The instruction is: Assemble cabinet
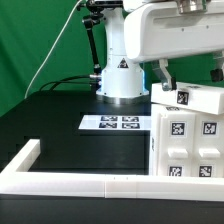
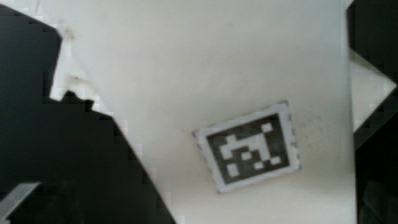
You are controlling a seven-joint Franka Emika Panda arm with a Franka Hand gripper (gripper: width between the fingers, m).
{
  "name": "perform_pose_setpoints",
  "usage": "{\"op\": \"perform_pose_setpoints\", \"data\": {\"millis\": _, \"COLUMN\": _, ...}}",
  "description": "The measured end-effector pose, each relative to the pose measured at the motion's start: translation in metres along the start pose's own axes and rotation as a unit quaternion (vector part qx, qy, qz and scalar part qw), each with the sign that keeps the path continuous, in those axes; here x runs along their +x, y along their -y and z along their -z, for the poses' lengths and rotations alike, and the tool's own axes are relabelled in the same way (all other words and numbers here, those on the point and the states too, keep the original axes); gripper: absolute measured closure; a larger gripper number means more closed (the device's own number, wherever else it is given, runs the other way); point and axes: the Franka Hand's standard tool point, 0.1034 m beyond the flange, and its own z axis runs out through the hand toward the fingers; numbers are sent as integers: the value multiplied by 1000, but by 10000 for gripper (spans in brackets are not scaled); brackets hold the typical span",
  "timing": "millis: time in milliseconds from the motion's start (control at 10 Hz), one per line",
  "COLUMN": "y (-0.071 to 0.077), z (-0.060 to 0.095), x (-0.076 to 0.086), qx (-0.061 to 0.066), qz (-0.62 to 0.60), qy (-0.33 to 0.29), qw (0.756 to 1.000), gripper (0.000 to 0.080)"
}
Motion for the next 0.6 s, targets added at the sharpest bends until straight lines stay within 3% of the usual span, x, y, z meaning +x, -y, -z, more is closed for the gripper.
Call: {"op": "perform_pose_setpoints", "data": {"millis": 600, "y": 14, "z": -12, "x": -9, "qx": 1, "qz": -30, "qy": 2, "qw": 1000, "gripper": 2}}
